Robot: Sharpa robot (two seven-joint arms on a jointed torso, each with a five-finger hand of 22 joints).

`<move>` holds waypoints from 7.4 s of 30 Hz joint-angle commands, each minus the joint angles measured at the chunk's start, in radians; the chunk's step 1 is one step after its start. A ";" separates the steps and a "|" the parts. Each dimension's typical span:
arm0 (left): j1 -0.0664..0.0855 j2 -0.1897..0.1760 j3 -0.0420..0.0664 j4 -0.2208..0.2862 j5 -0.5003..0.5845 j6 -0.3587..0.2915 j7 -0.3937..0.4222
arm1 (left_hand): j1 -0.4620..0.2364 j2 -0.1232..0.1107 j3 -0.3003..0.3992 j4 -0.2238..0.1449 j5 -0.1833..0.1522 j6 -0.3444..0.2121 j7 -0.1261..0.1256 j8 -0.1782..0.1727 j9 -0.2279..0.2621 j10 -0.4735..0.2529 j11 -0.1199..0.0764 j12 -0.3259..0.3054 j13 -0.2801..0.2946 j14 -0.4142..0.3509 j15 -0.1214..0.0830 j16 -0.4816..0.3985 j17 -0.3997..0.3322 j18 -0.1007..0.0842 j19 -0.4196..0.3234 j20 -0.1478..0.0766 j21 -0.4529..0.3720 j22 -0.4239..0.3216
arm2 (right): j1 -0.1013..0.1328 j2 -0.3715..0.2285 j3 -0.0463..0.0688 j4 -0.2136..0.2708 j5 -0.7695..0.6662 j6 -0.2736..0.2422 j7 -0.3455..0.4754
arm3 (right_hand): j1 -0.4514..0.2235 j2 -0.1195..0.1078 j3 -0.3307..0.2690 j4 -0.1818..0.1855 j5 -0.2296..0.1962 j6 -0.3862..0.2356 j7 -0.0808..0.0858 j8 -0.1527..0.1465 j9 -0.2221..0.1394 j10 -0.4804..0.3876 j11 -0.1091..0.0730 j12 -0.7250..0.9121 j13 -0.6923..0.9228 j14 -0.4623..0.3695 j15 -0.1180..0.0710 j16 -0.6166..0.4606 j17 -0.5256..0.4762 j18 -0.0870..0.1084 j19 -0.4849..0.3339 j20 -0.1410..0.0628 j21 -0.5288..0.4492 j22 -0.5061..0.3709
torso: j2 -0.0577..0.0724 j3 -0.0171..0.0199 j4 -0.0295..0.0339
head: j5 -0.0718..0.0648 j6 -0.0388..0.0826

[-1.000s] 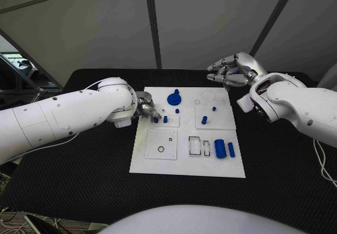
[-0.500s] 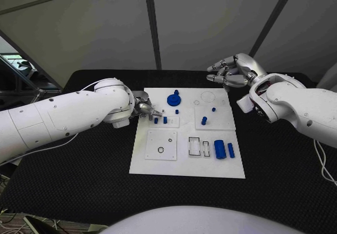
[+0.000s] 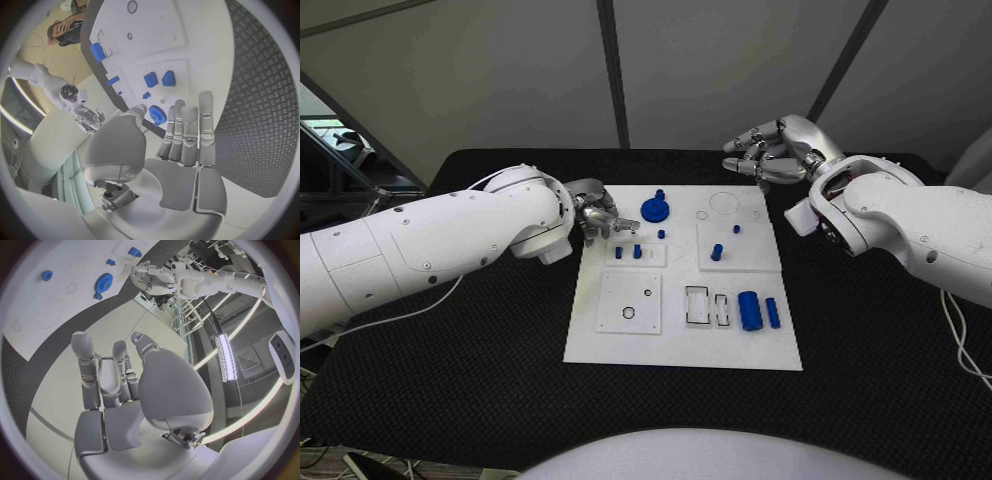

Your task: Assemble the parts on the task board

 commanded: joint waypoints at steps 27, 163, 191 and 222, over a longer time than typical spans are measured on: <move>-0.015 0.140 -0.030 -0.077 -0.457 -0.107 0.381 | 0.313 -0.084 0.167 -0.144 -0.117 0.195 -0.021 -0.316 -0.334 -0.022 -0.001 -0.226 -0.332 0.127 0.000 0.249 0.021 -0.018 0.161 0.020 0.135 0.138 | 0.002 0.005 0.001 -0.003 -0.060 -0.020 -0.018 | -0.001 -0.003 0.014 0.007 0.036 -0.012 0.004 -0.007 -0.002 -0.035 0.000 -0.033 -0.033 -0.012 0.003 -0.013 -0.008 0.023 -0.013 0.000 -0.017 -0.017 | 0.001 -0.0003 0.0005 | -0.022 0.016; -0.038 0.032 -0.008 -0.057 -0.351 -0.044 0.330 | 0.342 -0.037 0.286 -0.218 -0.122 0.343 -0.017 -0.376 -0.374 0.141 -0.014 -0.325 -0.418 0.207 -0.013 0.409 0.120 -0.055 0.266 0.006 0.346 0.351 | 0.001 0.008 0.001 -0.011 -0.062 -0.015 -0.018 | 0.001 -0.003 0.021 0.009 0.044 -0.008 0.004 -0.004 -0.001 -0.031 0.000 -0.035 -0.039 -0.008 0.002 -0.007 0.001 0.022 -0.007 0.000 -0.014 -0.011 | 0.000 -0.0006 -0.0003 | -0.014 0.012; -0.039 0.056 -0.008 -0.082 -0.364 -0.024 0.309 | 0.341 -0.038 0.287 -0.220 -0.122 0.342 -0.016 -0.379 -0.375 0.140 -0.013 -0.329 -0.419 0.205 -0.013 0.407 0.115 -0.054 0.263 0.006 0.342 0.349 | 0.001 0.010 0.001 -0.012 -0.062 -0.009 -0.019 | 0.001 -0.003 0.021 0.009 0.044 -0.008 0.004 -0.004 -0.001 -0.031 0.000 -0.035 -0.039 -0.008 0.002 -0.007 0.001 0.022 -0.007 0.000 -0.014 -0.011 | 0.001 -0.0002 0.0003 | -0.017 0.008; -0.038 0.052 -0.008 -0.090 -0.360 -0.037 0.300 | 0.283 -0.082 0.263 -0.204 -0.124 0.214 -0.003 -0.496 -0.423 0.085 0.008 -0.367 -0.424 0.169 0.006 0.380 0.047 -0.045 0.237 0.022 0.293 0.332 | 0.001 0.008 0.001 -0.016 -0.068 -0.003 -0.023 | 0.001 -0.006 0.023 0.010 0.044 -0.008 0.004 -0.003 0.000 -0.030 0.000 -0.036 -0.042 -0.010 0.002 -0.015 -0.008 0.023 -0.011 0.000 -0.021 -0.021 | 0.000 -0.0004 0.0007 | -0.019 0.006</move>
